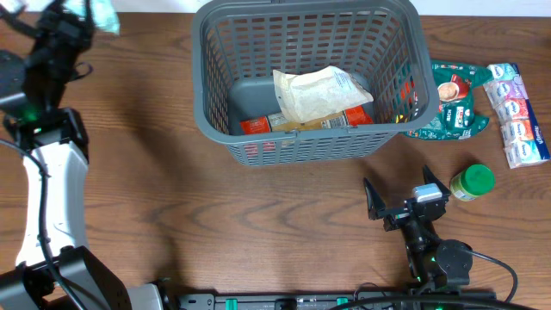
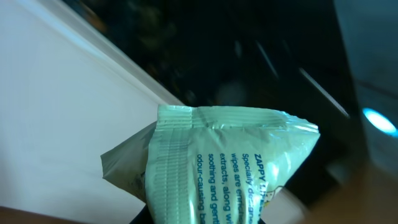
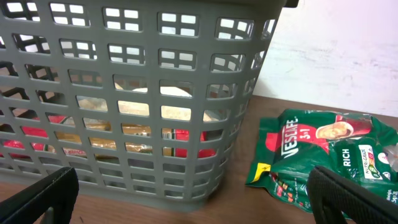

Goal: Pack container
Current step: 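Carry the light-blue packet into the basket and release it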

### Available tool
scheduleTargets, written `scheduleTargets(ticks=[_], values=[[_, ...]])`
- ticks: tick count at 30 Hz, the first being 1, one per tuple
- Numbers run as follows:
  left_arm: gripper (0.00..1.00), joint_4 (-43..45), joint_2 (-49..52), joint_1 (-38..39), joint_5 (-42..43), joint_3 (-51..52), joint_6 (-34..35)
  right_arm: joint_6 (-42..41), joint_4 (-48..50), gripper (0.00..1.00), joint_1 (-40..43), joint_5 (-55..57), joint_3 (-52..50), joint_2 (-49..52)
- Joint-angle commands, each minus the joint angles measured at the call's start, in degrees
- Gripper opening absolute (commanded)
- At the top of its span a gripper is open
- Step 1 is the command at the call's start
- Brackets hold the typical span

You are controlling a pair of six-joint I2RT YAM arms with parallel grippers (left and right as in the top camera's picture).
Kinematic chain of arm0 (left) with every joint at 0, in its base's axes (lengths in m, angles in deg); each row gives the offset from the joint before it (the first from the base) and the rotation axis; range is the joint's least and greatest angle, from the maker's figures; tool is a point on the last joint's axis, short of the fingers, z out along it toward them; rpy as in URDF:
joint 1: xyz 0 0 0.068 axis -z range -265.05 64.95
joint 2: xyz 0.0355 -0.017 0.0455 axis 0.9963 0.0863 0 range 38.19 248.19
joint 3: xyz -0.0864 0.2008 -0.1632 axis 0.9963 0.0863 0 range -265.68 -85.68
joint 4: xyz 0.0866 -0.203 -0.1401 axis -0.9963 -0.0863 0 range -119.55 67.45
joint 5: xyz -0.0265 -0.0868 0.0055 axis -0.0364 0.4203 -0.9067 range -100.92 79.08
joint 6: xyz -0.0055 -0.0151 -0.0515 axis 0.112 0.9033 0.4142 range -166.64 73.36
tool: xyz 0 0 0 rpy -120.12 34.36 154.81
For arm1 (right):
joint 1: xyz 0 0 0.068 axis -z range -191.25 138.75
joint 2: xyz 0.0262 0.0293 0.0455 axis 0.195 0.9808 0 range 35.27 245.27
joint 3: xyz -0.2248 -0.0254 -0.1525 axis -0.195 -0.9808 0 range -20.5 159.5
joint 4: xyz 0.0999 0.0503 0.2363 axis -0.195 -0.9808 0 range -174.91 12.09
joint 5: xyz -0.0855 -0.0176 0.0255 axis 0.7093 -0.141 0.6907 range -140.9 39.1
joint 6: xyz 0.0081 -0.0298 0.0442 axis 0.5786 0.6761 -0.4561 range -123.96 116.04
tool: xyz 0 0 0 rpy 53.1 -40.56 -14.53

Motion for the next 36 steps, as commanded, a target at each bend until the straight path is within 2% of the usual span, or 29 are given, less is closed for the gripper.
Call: scheduleTargets(ticks=[1, 6, 9, 11, 14, 18, 21, 29, 36], values=[[0.06, 0.7, -0.5, 3.6, 8.4, -3.4, -4.4, -0.5, 0.0, 0.99, -0.5, 0.0, -0.2, -0.3], [0.06, 0.3, -0.5, 10.1, 9.9, -6.8, -9.5, -0.5, -0.1, 0.99, -0.5, 0.0, -0.2, -0.3], [0.06, -3.5, -0.5, 14.1, 9.9, -9.6, -14.6, -0.5, 0.0, 0.99, -0.5, 0.0, -0.2, -0.3], [0.06, -8.7, -0.5, 16.8, 9.9, -12.0, -19.1, -0.5, 0.0, 0.99, -0.5, 0.0, -0.2, -0.3], [0.06, -20.3, -0.5, 21.4, 7.7, -16.4, -29.3, -0.5, 0.0, 0.99, -0.5, 0.0, -0.2, -0.3], [0.06, -36.9, -0.4, 28.0, -2.3, -22.0, -42.5, -0.5, 0.0, 0.99, -0.5, 0.0, -0.2, -0.3], [0.06, -43.5, -0.3, 32.2, -8.4, -24.3, -48.1, -0.5, -0.1, 0.99, -0.5, 0.0, -0.2, -0.3], [0.06, -52.0, 0.5, 39.5, -21.2, -25.0, -55.9, -0.5, 0.0, 0.99, -0.5, 0.0, -0.2, -0.3], [0.06, -58.4, 4.2, 40.9, -24.3, -25.0, -57.9, -0.5, 0.0, 0.99, -0.5, 0.0, -0.2, -0.3]])
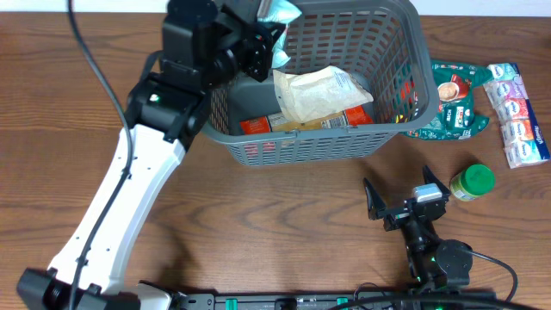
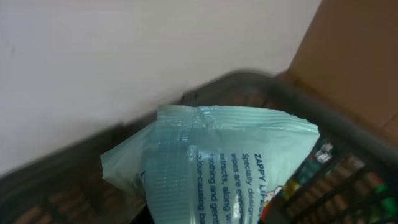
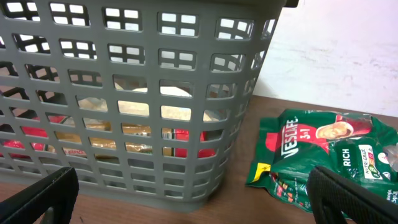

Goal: Pack container
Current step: 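Carry the light-blue packet into the basket and release it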

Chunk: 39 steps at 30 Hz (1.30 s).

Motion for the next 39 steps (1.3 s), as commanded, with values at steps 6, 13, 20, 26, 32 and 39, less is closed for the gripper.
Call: scheduleTargets(ticks=[6, 13, 20, 26, 32, 39], values=[[0.06, -4.2, 6.7, 0.2, -3.1, -1.3, -2.6, -0.5, 0.0, 0.99, -0.5, 0.0, -0.2, -0.3], [0.06, -7.8, 13.1, 0.3, -3.1, -1.3, -3.5, -0.5, 0.0, 0.99, -0.5, 0.0, -0.2, -0.3], [0.06, -8.4, 16.5, 0.3, -3.1, -1.3, -3.4, -0.5, 0.0, 0.99, -0.5, 0.0, -0.2, -0.3], [0.91, -7.8, 16.5, 0.3, -3.1, -1.3, -3.4, -0.5, 0.0, 0.99, -0.5, 0.0, -0.2, -0.3], [0.99, -7.9, 15.5, 0.3, -2.5, -2.5, -3.4, -0.5, -0.1, 0.99, -0.5, 0.0, -0.2, -0.3], [0.99, -11.5, 10.9, 0.0, -5.3, -11.7, -2.9, -0.5, -0.1, 0.99, -0.5, 0.0, -0.2, -0.3]])
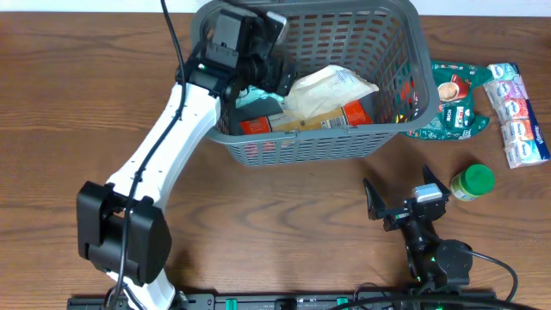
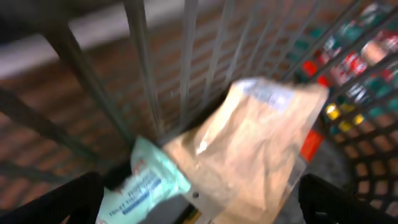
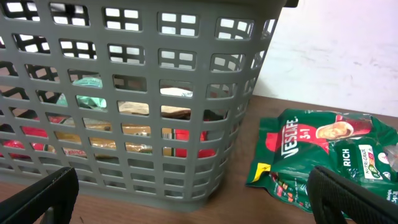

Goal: Pack container
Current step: 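Carry the light-blue packet into the basket and release it, then withdraw the left gripper and move the right gripper toward the green jar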

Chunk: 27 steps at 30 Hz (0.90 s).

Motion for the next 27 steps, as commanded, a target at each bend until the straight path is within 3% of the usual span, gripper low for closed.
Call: scheduleTargets(ticks=[1, 7, 12, 17, 27], values=[[0.99, -1.6, -6.0, -0.2, -4.3, -7.1, 0.4, -0.5, 0.0, 0.99, -0.5, 0.0, -0.2, -0.3], [0.98, -6.8, -11.4, -3.4, -24.7, -13.6, 5.6, -0.5, 0.0, 0.99, -0.5, 0.0, -0.2, -0.3], [0.99, -13.6, -17.0, -10.6, -43.8, -13.7, 15.8, -0.5, 0.0, 0.99, -0.5, 0.0, -0.2, -0.3], [0.99, -19.1, -18.8, -19.0, -45.0, -13.7, 22.9, -0.5, -0.1, 0.99, -0.5, 0.0, -0.2, -0.3], [0.99, -21.0, -18.8, -24.4, -45.0, -13.6, 22.9, -0.5, 0.0, 0.99, -0.5, 0.0, -0.2, -0.3]])
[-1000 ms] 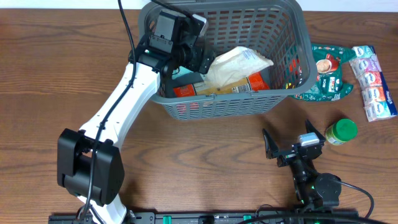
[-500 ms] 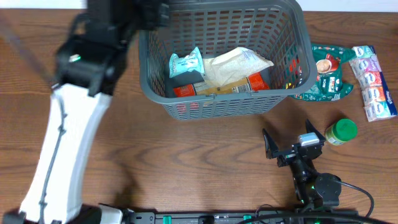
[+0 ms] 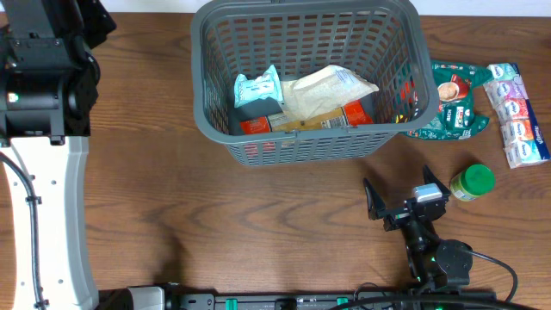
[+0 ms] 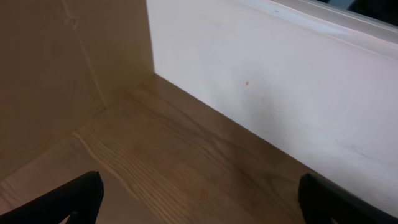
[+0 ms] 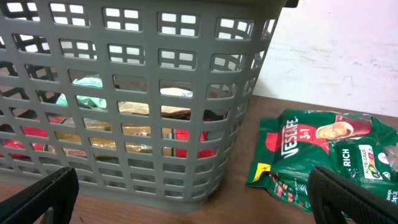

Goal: Pack container
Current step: 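Withdraw the left gripper and move the right gripper toward the green jar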

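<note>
The grey basket (image 3: pixel 303 148) stands at the back middle of the table. Inside it a pale green wipes pack (image 3: pixel 256 88) lies at the left, next to a tan paper bag (image 3: pixel 329 89) and a red package (image 3: pixel 258 127). My left arm (image 3: pixel 41 77) is at the table's far left. In the left wrist view my left gripper (image 4: pixel 199 202) is open and holds nothing, with bare wood and a white wall ahead. My right gripper (image 3: pixel 405 203) rests open on the table in front of the basket (image 5: pixel 124 93), again holding nothing (image 5: pixel 193 199).
To the right of the basket lie a green Nescafe bag (image 3: pixel 452 99) and a strip of tissue packs (image 3: pixel 516 112). A green-lidded jar (image 3: pixel 472 182) stands just right of my right gripper. The Nescafe bag (image 5: pixel 317 155) also shows in the right wrist view.
My left gripper was open inside the basket over the wipes pack. Now the left arm is at the table's far left, gripper open. The pack stays in the basket. The right arm is unmoved.
My left gripper first held the wipes pack up at the far left. Then it held the pack over the basket's back left rim. Then it stood open inside the basket with the pack lying beside the paper bag. Now the arm is back at the left.
</note>
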### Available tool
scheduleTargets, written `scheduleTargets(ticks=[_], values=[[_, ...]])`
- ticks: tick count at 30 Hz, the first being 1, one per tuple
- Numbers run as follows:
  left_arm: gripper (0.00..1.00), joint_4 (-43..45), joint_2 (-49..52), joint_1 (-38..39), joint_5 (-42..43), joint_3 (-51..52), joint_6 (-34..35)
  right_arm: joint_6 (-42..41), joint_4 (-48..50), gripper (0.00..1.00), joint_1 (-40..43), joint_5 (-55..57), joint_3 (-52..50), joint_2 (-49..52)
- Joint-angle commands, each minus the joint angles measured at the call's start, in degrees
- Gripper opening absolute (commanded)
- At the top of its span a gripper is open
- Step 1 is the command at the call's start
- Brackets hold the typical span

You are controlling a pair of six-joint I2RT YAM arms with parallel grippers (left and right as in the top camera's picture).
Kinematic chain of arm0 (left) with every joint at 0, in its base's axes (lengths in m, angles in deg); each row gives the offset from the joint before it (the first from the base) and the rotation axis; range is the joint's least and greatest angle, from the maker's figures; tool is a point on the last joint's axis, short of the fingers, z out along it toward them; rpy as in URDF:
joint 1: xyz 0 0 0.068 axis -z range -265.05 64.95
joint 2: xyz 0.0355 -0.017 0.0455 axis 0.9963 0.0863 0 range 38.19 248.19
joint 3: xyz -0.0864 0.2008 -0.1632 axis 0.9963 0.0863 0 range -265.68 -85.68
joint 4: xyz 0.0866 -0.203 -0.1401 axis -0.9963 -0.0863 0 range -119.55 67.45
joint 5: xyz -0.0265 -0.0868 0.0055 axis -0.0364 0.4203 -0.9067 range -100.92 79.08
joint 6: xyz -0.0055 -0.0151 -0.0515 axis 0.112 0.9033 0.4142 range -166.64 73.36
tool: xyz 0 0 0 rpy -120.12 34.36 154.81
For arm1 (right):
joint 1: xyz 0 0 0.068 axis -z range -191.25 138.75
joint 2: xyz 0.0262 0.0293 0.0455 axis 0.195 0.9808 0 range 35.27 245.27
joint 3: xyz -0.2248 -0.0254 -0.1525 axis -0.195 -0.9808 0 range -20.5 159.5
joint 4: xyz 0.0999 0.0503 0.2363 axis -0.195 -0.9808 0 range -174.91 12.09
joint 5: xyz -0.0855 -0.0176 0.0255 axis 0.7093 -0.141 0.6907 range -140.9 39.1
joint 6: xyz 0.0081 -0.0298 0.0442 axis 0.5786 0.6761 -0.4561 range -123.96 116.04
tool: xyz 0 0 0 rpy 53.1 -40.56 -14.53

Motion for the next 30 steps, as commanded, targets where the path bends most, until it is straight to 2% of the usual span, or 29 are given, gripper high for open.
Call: scheduleTargets(ticks=[1, 14, 22, 27, 30], values=[[0.99, -0.2, 0.0, -0.9, -1.5, 0.0, 1.2, -0.5, 0.0, 0.99, -0.5, 0.0, -0.2, -0.3], [0.99, -1.5, 0.0, -0.9, -1.6, 0.0, 1.1, -0.5, -0.1, 0.99, -0.5, 0.2, -0.2, -0.3], [0.98, -2.6, 0.0, -2.4, -5.0, 0.0, 0.8, -0.3, 0.0, 0.99, -0.5, 6.2, -0.2, -0.3], [0.99, -2.8, 0.0, -2.6, -4.9, 0.0, 0.8, -9.2, -0.1, 0.99, -0.5, 19.0, 0.3, -0.3], [0.99, -2.8, 0.0, -2.6, -4.9, 0.0, 0.8, -10.2, -0.3, 0.99, -0.5, 26.0, 2.6, -0.3]])
